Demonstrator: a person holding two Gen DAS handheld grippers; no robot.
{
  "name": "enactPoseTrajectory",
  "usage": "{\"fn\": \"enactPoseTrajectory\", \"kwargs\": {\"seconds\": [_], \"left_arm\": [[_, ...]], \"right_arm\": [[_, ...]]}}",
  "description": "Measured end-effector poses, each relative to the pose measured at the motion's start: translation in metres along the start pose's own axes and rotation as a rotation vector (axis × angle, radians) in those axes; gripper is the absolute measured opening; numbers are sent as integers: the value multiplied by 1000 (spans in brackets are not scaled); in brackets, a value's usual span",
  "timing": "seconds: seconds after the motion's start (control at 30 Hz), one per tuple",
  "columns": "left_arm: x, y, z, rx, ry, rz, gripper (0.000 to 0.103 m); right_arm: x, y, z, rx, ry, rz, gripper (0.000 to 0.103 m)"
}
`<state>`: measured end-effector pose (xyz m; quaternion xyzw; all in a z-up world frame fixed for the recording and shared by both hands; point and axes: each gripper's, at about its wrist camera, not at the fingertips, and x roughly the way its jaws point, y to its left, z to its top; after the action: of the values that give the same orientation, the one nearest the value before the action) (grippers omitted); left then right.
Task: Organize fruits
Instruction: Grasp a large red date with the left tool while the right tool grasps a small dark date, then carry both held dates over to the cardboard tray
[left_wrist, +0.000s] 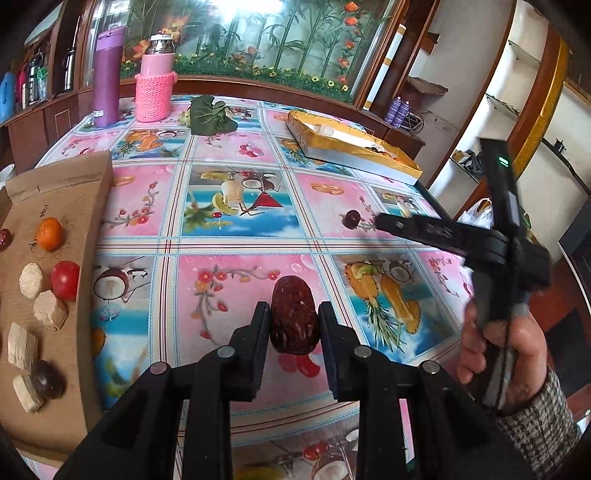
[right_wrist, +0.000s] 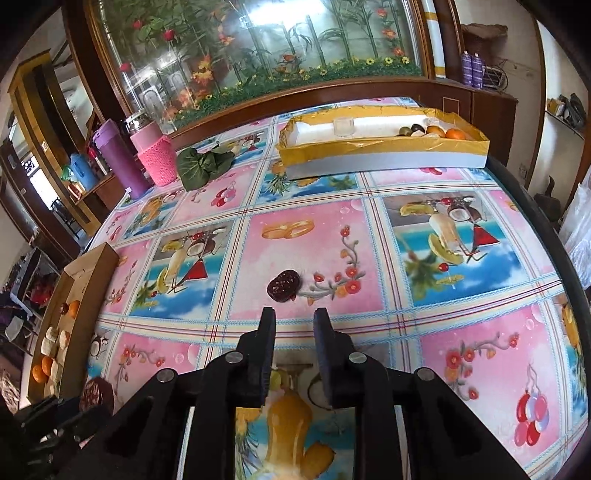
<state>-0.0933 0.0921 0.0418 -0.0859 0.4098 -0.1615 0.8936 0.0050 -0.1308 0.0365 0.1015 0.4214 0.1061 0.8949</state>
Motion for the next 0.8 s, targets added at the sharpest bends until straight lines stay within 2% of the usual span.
{"fn": "enactPoseTrajectory", "kwargs": {"seconds": [0.1,0.27,0.37,0.57,0.7,0.8], "left_arm": [[-2,1,-2,2,-3,8,26],[-5,4,-3,-6,1,34,26],[-6,10,-2,-17,-1,48,26],[-4,20,-5,-59,4,38,26],[-6,16,-9,-58,4,29,26],[-10,10,-13,-42,0,33,26]], "right_arm": [[22,10,12,-4,34,-12,28],[53,29,16,-63,85,-103,25],[50,33,9,-96,55,-132,23],[-1,38,-6,-78,-42,-69,24],[-42,53,-28,-89,-107,-34,24],[-57,64,-46,-88,-127,-23,24]]}}
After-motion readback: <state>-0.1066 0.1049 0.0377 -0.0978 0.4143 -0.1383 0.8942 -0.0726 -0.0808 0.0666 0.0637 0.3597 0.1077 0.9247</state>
